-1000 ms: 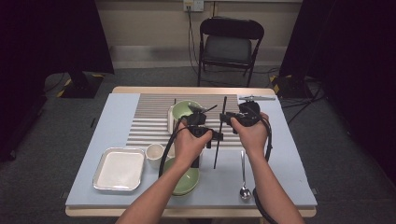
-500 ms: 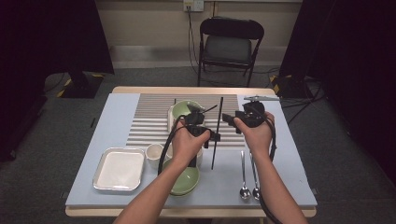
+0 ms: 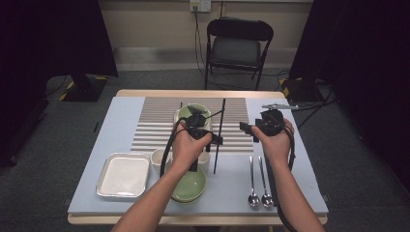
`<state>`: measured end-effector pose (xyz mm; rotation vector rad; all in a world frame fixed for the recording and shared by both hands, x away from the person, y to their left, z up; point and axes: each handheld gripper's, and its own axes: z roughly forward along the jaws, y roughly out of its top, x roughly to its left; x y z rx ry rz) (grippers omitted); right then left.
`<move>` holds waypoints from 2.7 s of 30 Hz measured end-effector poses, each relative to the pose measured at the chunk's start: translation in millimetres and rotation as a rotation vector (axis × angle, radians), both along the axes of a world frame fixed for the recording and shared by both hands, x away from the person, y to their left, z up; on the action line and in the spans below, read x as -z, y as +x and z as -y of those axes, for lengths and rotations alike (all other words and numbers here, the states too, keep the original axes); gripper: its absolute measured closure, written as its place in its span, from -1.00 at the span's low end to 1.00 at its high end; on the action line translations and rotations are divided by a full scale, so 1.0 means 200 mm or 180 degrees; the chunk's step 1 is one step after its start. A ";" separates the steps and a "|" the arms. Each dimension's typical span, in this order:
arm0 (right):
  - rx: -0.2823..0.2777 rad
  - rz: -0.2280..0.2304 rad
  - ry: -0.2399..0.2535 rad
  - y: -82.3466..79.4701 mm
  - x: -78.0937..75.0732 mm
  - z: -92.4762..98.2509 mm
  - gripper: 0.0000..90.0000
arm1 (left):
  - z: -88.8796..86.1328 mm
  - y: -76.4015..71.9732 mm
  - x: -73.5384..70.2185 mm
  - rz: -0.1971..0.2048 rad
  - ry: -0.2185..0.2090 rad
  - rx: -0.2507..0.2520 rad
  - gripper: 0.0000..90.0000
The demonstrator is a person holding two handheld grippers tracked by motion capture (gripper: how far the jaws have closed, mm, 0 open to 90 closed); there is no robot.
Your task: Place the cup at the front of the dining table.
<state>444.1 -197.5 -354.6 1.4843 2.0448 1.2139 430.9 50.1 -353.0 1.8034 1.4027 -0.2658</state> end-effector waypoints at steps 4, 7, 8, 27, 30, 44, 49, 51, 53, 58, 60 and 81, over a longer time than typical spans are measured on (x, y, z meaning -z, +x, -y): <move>0.0039 -0.0008 -0.0022 -0.01 0.02 0.04 -0.38 | -0.03 0.00 0.00 0.0013 0.0024 0.0010 0.92; 0.0067 -0.0024 -0.0031 -0.01 0.04 0.07 -0.39 | -0.05 0.01 -0.01 0.0023 0.0026 0.0000 0.92; 0.0078 -0.0038 -0.0025 -0.01 0.05 0.07 -0.39 | -0.05 0.00 -0.01 0.0014 0.0001 -0.0033 0.92; 0.0126 -0.0114 -0.0037 -0.02 0.13 0.14 -0.42 | -0.17 0.01 -0.04 0.0029 0.0086 -0.0112 0.92; 0.0129 -0.0122 -0.0044 -0.03 0.15 0.15 -0.43 | -0.18 0.01 -0.04 0.0013 0.0095 -0.0135 0.92; 0.0196 -0.0144 -0.0117 -0.04 0.21 0.21 -0.44 | -0.26 0.02 -0.05 0.0011 0.0126 -0.0174 0.92; 0.0217 -0.0184 -0.0132 -0.05 0.23 0.23 -0.44 | -0.28 0.02 -0.04 -0.0023 0.0094 -0.0200 0.92; 0.0224 -0.0202 -0.0129 -0.05 0.25 0.23 -0.45 | -0.29 0.02 -0.04 -0.0021 0.0099 -0.0226 0.92; 0.0221 -0.0211 -0.0124 -0.05 0.25 0.24 -0.45 | -0.30 0.02 -0.04 -0.0020 0.0110 -0.0238 0.92; 0.0225 -0.0227 -0.0121 -0.06 0.28 0.25 -0.45 | -0.33 0.03 -0.04 -0.0040 0.0081 -0.0272 0.92; 0.0228 -0.0230 -0.0121 -0.06 0.28 0.26 -0.45 | -0.34 0.03 -0.04 -0.0046 0.0095 -0.0273 0.92; 0.0232 -0.0285 -0.0115 -0.08 0.38 0.29 -0.45 | -0.42 0.03 -0.04 -0.0073 0.0143 -0.0350 0.92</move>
